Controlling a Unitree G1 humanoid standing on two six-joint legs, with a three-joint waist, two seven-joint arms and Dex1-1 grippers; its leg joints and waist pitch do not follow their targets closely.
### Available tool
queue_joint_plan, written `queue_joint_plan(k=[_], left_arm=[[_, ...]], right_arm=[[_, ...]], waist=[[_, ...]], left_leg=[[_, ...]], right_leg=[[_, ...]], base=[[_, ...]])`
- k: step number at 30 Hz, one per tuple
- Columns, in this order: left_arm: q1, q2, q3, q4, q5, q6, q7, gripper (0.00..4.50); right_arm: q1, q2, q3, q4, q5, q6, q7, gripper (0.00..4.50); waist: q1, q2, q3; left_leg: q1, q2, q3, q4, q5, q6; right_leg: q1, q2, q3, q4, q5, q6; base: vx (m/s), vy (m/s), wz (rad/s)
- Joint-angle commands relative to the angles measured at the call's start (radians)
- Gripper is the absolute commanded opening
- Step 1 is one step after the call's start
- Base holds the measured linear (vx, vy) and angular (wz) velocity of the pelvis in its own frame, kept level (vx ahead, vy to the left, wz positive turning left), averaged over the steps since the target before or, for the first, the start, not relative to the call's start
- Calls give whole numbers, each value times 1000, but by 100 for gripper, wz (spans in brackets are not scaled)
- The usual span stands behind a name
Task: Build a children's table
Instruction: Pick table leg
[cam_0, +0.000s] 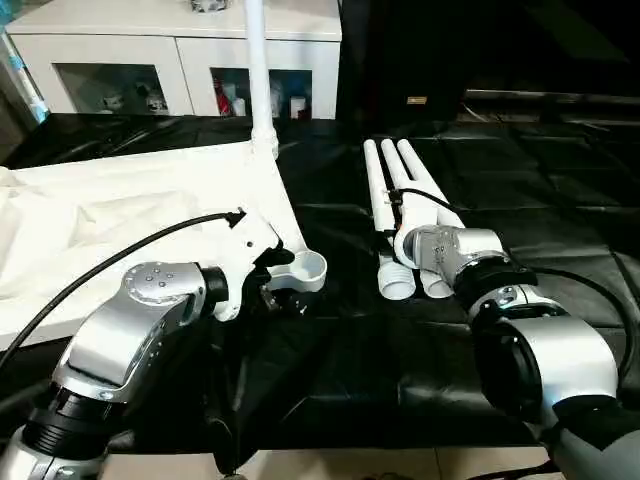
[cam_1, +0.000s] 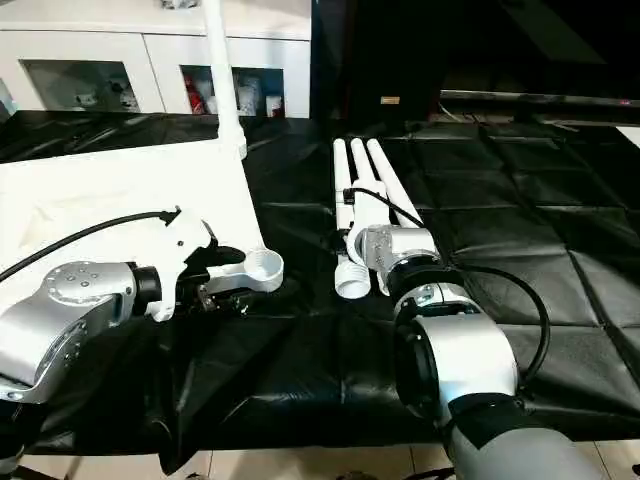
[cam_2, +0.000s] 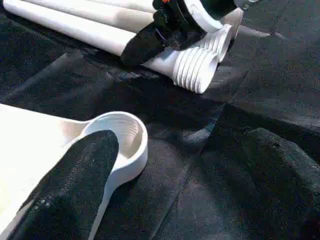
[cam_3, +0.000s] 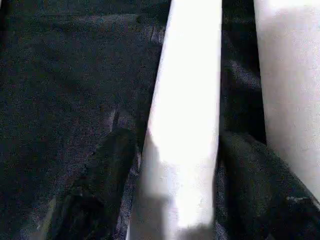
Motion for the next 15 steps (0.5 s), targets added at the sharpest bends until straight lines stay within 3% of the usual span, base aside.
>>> queue_joint_plan(k=[1,9,15], left_arm=[[-9,11,-10,-24,3,7,-1,450],[-10,-4,0,-14,26,-25,40,450],[-15,-20,12,12,34,-48,66,450]], right_arm=[[-4,2,-8,29,1,26,-7,276],[8,1,-10,34,1,29,-9,206],[14,-6,-16,38,1,26,-15,188]], waist=[[1,4,-74],[1,0,-73],[0,2,-72]], left_leg=[[9,7,4,-59,-213,-37],[10,8,4,-59,-233,-42],[10,7,3,-58,-259,-48]], right_leg=[[56,-43,38,-58,-199,-189],[54,-44,39,-61,-230,-177],[51,-44,38,-64,-273,-166]], base=[[0,0,0],[0,0,0],[0,0,0]])
